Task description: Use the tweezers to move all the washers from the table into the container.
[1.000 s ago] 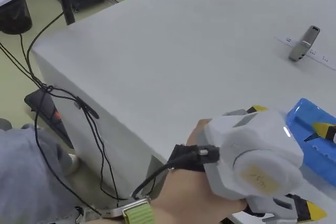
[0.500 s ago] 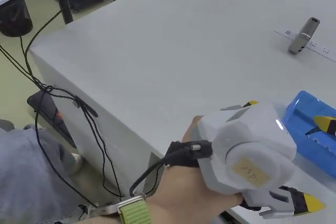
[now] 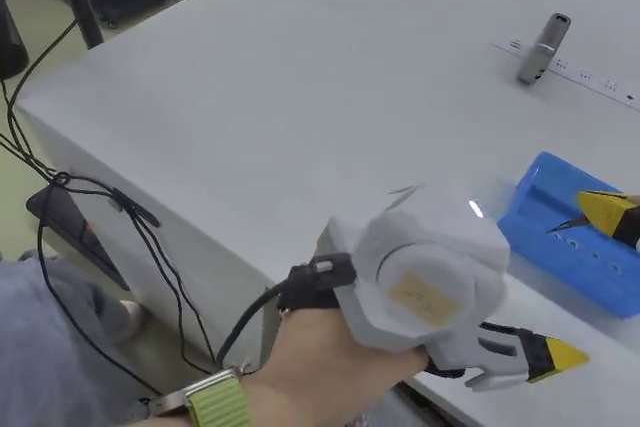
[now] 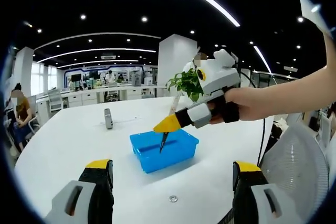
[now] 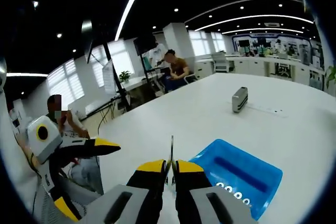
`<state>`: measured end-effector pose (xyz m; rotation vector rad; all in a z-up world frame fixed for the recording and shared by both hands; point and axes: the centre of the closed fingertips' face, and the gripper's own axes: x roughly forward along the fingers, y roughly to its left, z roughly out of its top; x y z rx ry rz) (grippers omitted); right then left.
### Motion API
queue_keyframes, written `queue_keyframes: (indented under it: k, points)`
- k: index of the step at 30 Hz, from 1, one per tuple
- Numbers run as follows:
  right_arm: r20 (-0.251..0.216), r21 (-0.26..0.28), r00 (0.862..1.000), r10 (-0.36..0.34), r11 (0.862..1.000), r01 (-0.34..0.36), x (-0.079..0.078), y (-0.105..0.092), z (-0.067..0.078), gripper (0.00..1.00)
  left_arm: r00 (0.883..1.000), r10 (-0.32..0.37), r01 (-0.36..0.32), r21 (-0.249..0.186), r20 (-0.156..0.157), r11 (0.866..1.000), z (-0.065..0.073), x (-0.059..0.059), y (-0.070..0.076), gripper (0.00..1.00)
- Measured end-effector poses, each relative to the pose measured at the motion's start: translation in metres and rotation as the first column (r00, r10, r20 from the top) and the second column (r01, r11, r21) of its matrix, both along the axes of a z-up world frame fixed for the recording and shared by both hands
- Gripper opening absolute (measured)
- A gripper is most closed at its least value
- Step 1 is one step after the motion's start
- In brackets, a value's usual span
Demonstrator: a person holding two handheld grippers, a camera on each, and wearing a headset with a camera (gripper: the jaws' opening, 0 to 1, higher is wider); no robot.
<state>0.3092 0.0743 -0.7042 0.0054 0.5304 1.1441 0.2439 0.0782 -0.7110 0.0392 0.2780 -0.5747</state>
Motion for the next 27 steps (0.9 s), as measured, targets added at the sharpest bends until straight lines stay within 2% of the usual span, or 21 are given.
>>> queue_keyframes:
  k: [3, 5, 6, 8, 9, 14, 24, 27]
  points:
    - [-0.018, -0.046, 0.997, 0.077, 0.996, -0.078, -0.024, 0.009, -0.016, 0.03, 1.000, -0.008, 0.008, -0.001, -0.001, 1.000, 0.000, -0.001, -0.002, 0.97]
    - [-0.048, -0.057, 0.995, 0.085, 0.995, -0.088, -0.032, 0.013, -0.026, 0.03, 1.000, -0.013, 0.013, -0.001, -0.003, 1.000, 0.000, -0.002, -0.002, 0.97]
    - [-0.068, -0.072, 0.992, 0.111, 0.991, -0.115, -0.040, 0.016, -0.035, 0.03, 1.000, -0.015, 0.015, -0.001, -0.005, 1.000, 0.000, -0.002, -0.003, 0.97]
    - [-0.082, -0.090, 0.990, 0.113, 0.989, -0.121, -0.045, 0.018, -0.044, 0.03, 1.000, -0.013, 0.013, -0.003, -0.006, 1.000, 0.000, -0.002, -0.002, 0.97]
    - [-0.078, -0.095, 0.990, 0.118, 0.988, -0.125, -0.047, 0.020, -0.048, 0.03, 1.000, -0.011, 0.011, -0.005, -0.007, 1.000, 0.000, -0.002, -0.002, 0.97]
    - [-0.116, -0.123, 0.987, 0.107, 0.985, -0.122, -0.049, 0.018, -0.067, 0.04, 1.000, -0.018, 0.018, -0.004, -0.014, 1.000, -0.001, -0.003, -0.003, 0.97]
    - [-0.135, -0.137, 0.986, 0.097, 0.984, -0.116, -0.049, 0.016, -0.076, 0.04, 1.000, -0.021, 0.021, -0.002, -0.022, 1.000, -0.003, -0.002, -0.004, 0.96]
    - [-0.116, -0.159, 0.987, 0.109, 0.979, -0.127, -0.050, 0.016, -0.078, 0.04, 0.999, -0.022, 0.022, -0.004, -0.024, 1.000, -0.003, -0.002, -0.004, 0.96]
